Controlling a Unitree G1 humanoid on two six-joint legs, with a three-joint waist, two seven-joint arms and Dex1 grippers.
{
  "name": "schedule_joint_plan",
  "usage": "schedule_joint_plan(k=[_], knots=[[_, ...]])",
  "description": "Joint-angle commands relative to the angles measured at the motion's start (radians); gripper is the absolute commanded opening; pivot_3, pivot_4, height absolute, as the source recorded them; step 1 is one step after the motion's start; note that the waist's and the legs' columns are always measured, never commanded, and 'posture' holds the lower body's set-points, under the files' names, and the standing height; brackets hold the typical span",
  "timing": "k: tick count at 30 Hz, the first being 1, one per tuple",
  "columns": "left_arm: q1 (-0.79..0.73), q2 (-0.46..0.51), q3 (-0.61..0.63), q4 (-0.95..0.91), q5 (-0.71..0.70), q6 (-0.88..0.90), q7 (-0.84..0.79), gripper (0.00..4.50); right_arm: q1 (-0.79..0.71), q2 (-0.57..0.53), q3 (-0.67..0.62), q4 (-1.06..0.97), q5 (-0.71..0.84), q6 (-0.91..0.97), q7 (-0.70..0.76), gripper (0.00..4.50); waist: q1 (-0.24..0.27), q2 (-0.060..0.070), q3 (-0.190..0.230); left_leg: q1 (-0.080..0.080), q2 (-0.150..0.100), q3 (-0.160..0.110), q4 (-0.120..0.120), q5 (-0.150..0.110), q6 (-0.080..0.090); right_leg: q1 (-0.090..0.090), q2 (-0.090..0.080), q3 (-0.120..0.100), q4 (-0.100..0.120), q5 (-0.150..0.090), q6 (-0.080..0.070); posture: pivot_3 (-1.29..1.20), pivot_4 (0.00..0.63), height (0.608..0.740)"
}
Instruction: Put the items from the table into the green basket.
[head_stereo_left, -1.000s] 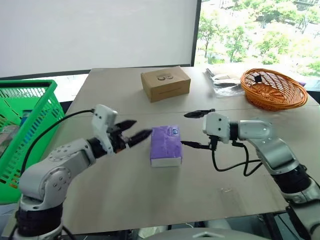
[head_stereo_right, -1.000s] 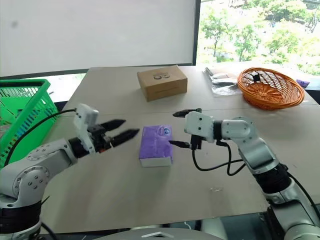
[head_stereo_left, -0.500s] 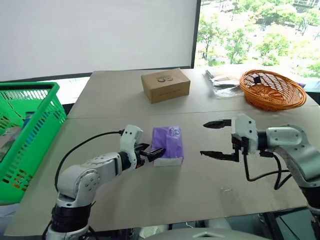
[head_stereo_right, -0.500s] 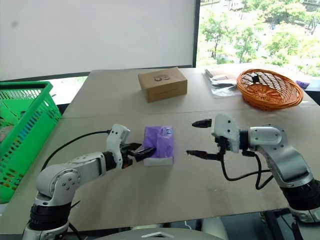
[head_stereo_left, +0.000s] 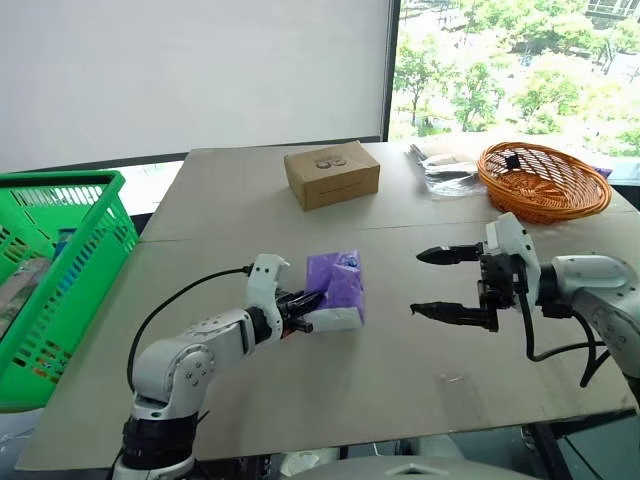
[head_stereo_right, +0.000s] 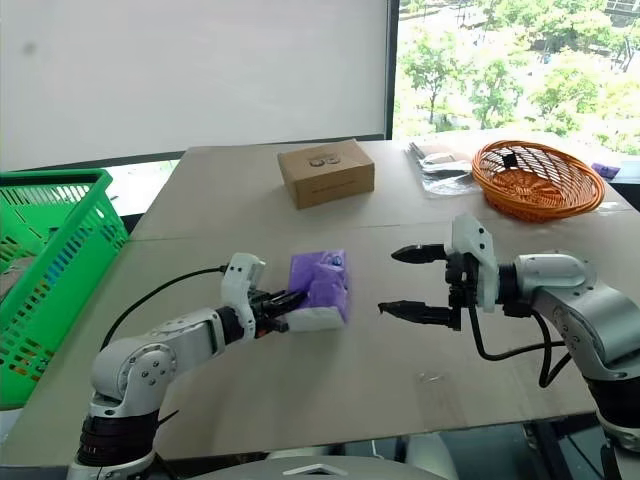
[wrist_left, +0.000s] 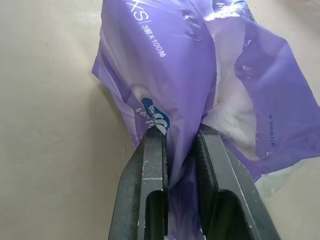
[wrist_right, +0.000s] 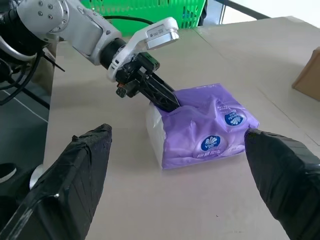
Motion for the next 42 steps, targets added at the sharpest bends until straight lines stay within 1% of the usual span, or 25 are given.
schedule_joint_plan(k=[1,2,4,6,8,9,11,14,16,20,23,25,27,28,30,31,32,33,34,35,36,37,38,40,42], knots=[[-0.058,-0.003,0.064,0.021,0.063,-0.092,0.046,0.15,-0.047,0.014,-0.029,-0.006,0.034,0.002,-0.011,4.50,0.000,-0.003,0.002,0.000,0.000,0.000,0.000,0.000,0.000,0.000,0.000,-0.001,0.000,0.000,0.000,0.15,0.000,0.740],[-0.084,0.002,0.097,0.011,0.050,-0.108,0.042,0.15,-0.056,0.019,-0.031,-0.008,0.044,0.007,-0.015,4.50,-0.001,-0.005,0.004,-0.001,0.001,0.000,0.000,0.000,0.000,-0.001,0.001,-0.001,0.000,0.000,0.000,0.15,0.000,0.740],[-0.208,0.043,0.219,0.015,0.043,-0.126,0.098,0.15,-0.105,0.051,-0.040,-0.019,0.096,0.037,-0.045,4.50,-0.002,-0.009,0.010,-0.004,0.002,-0.001,0.000,0.000,0.000,-0.005,0.002,-0.001,0.000,0.000,0.000,0.18,0.000,0.740],[-0.311,0.100,0.304,0.044,0.066,-0.132,0.152,0.15,-0.150,0.085,-0.045,-0.020,0.135,0.060,-0.073,4.50,-0.003,-0.015,0.015,-0.006,0.004,-0.002,0.000,0.000,0.000,-0.007,0.002,-0.001,0.001,0.001,-0.001,0.19,0.000,0.740],[-0.386,0.168,0.340,0.079,0.122,-0.137,0.194,0.15,-0.185,0.113,-0.046,-0.015,0.161,0.075,-0.095,4.50,-0.003,-0.014,0.014,-0.006,0.005,-0.003,-0.002,0.000,-0.001,-0.007,0.002,-0.001,0.000,0.002,-0.002,0.20,0.000,0.740],[-0.440,0.211,0.377,0.112,0.157,-0.138,0.237,0.15,-0.203,0.128,-0.046,-0.011,0.176,0.079,-0.101,4.50,-0.002,-0.013,0.014,-0.005,0.005,-0.003,-0.004,0.000,-0.001,-0.007,0.002,-0.001,0.000,0.002,-0.002,0.21,0.000,0.740],[-0.497,0.326,0.447,0.185,0.255,-0.155,0.312,0.15,-0.237,0.154,-0.047,-0.002,0.205,0.087,-0.109,4.50,-0.001,-0.014,0.014,-0.006,0.003,-0.003,-0.006,0.000,-0.001,-0.007,0.001,0.000,-0.002,0.003,-0.005,0.22,0.000,0.740],[-0.459,0.460,0.511,0.270,0.382,-0.172,0.368,0.15,-0.272,0.176,-0.053,0.011,0.236,0.104,-0.119,4.50,-0.004,-0.014,0.014,-0.007,0.003,-0.001,-0.010,-0.001,-0.003,-0.010,0.002,0.001,-0.007,0.004,-0.005,0.23,0.000,0.740],[-0.404,0.512,0.560,0.300,0.445,-0.183,0.386,0.15,-0.285,0.186,-0.056,0.019,0.249,0.106,-0.126,4.50,-0.001,-0.015,0.014,-0.007,0.003,0.000,-0.014,0.001,-0.007,-0.011,0.001,0.001,-0.010,0.004,-0.005,0.23,0.000,0.740],[-0.317,0.532,0.629,0.312,0.497,-0.185,0.371,0.15,-0.301,0.204,-0.059,0.035,0.269,0.107,-0.138,4.50,0.028,-0.019,0.011,-0.009,0.002,-0.004,-0.019,0.001,-0.008,-0.013,-0.006,-0.002,-0.012,0.003,-0.005,0.25,0.000,0.740],[-0.284,0.532,0.630,0.309,0.523,-0.203,0.354,0.15,-0.311,0.219,-0.060,0.039,0.280,0.108,-0.149,4.50,0.054,-0.025,0.007,-0.017,0.001,-0.007,-0.018,0.000,-0.009,-0.019,-0.007,-0.006,-0.011,0.004,-0.005,0.26,0.000,0.740],[-0.282,0.514,0.637,0.310,0.526,-0.215,0.349,0.15,-0.321,0.235,-0.062,0.046,0.282,0.104,-0.167,4.50,0.064,-0.027,0.006,-0.021,0.001,-0.009,-0.017,0.000,-0.009,-0.022,-0.008,-0.007,-0.011,0.004,-0.005,0.26,0.000,0.740],[-0.276,0.498,0.640,0.312,0.532,-0.225,0.346,1.17,-0.328,0.247,-0.060,0.058,0.253,0.083,-0.187,4.50,0.069,-0.027,0.006,-0.021,0.001,-0.010,-0.017,-0.001,-0.011,-0.022,-0.008,-0.008,-0.011,0.004,-0.006,0.26,0.000,0.740],[-0.274,0.493,0.642,0.314,0.537,-0.232,0.347,1.79,-0.328,0.245,-0.056,0.063,0.237,0.075,-0.188,4.50,0.070,-0.028,0.006,-0.020,0.001,-0.010,-0.017,-0.001,-0.012,-0.022,-0.008,-0.008,-0.011,0.004,-0.006,0.26,0.000,0.740],[-0.280,0.482,0.647,0.315,0.542,-0.259,0.353,2.05,-0.325,0.239,-0.057,0.068,0.230,0.071,-0.182,4.50,0.073,-0.028,0.006,-0.020,0.001,-0.010,-0.017,-0.001,-0.012,-0.022,-0.008,-0.008,-0.010,0.004,-0.006,0.25,0.000,0.740],[-0.296,0.470,0.654,0.316,0.536,-0.293,0.355,2.58,-0.322,0.237,-0.060,0.069,0.231,0.072,-0.182,4.50,0.073,-0.028,0.006,-0.020,0.002,-0.010,-0.017,0.000,-0.013,-0.022,-0.008,-0.009,-0.010,0.005,-0.006,0.25,0.000,0.740],[-0.322,0.455,0.654,0.311,0.522,-0.331,0.352,2.88,-0.318,0.234,-0.061,0.070,0.228,0.071,-0.182,4.50,0.076,-0.028,0.006,-0.020,0.002,-0.010,-0.017,0.000,-0.012,-0.022,-0.008,-0.009,-0.010,0.005,-0.006,0.25,0.000,0.740],[-0.340,0.444,0.650,0.305,0.515,-0.362,0.348,3.45,-0.313,0.230,-0.062,0.071,0.225,0.069,-0.182,4.50,0.079,-0.028,0.006,-0.020,0.002,-0.010,-0.017,0.000,-0.012,-0.022,-0.008,-0.009,-0.010,0.005,-0.007,0.25,0.000,0.740],[-0.357,0.430,0.626,0.290,0.503,-0.400,0.325,3.90,-0.303,0.225,-0.060,0.074,0.213,0.064,-0.182,4.50,0.082,-0.028,0.005,-0.021,0.002,-0.010,-0.017,0.000,-0.012,-0.022,-0.008,-0.009,-0.010,0.005,-0.007,0.25,0.000,0.740],[-0.369,0.412,0.593,0.270,0.484,-0.424,0.291,4.15,-0.289,0.219,-0.059,0.078,0.201,0.058,-0.180,4.50,0.084,-0.028,0.005,-0.021,0.002,-0.010,-0.017,0.000,-0.012,-0.022,-0.008,-0.009,-0.010,0.005,-0.007,0.25,0.000,0.740],[-0.375,0.396,0.566,0.255,0.467,-0.439,0.260,4.34,-0.277,0.216,-0.059,0.083,0.191,0.053,-0.180,4.50,0.088,-0.029,0.005,-0.021,0.002,-0.009,-0.017,0.000,-0.012,-0.022,-0.008,-0.009,-0.010,0.005,-0.007,0.25,0.000,0.740],[-0.379,0.385,0.550,0.247,0.457,-0.447,0.239,4.34,-0.270,0.214,-0.059,0.086,0.185,0.050,-0.179,4.50,0.092,-0.030,0.004,-0.021,0.002,-0.010,-0.017,0.000,-0.012,-0.022,-0.008,-0.009,-0.010,0.005,-0.007,0.25,0.000,0.740],[-0.365,0.350,0.510,0.206,0.413,-0.451,0.181,4.34,-0.245,0.203,-0.056,0.100,0.156,0.033,-0.173,4.50,0.094,-0.030,0.004,-0.022,0.001,-0.009,-0.017,0.000,-0.012,-0.022,-0.009,-0.009,-0.010,0.005,-0.007,0.25,0.000,0.740],[-0.286,0.283,0.406,0.101,0.319,-0.428,0.050,4.34,-0.183,0.184,-0.057,0.131,0.093,-0.010,-0.169,4.50,0.101,-0.029,0.001,-0.022,0.001,-0.008,-0.017,0.000,-0.012,-0.022,-0.010,-0.008,-0.011,0.005,-0.007,0.25,0.000,0.740],[-0.149,0.247,0.275,-0.027,0.275,-0.407,-0.054,4.34,-0.109,0.167,-0.060,0.167,0.026,-0.067,-0.170,4.50,0.105,-0.029,0.001,-0.021,0.000,-0.004,-0.017,0.000,-0.008,-0.022,-0.012,-0.006,-0.011,0.005,-0.007,0.24,0.000,0.740]])
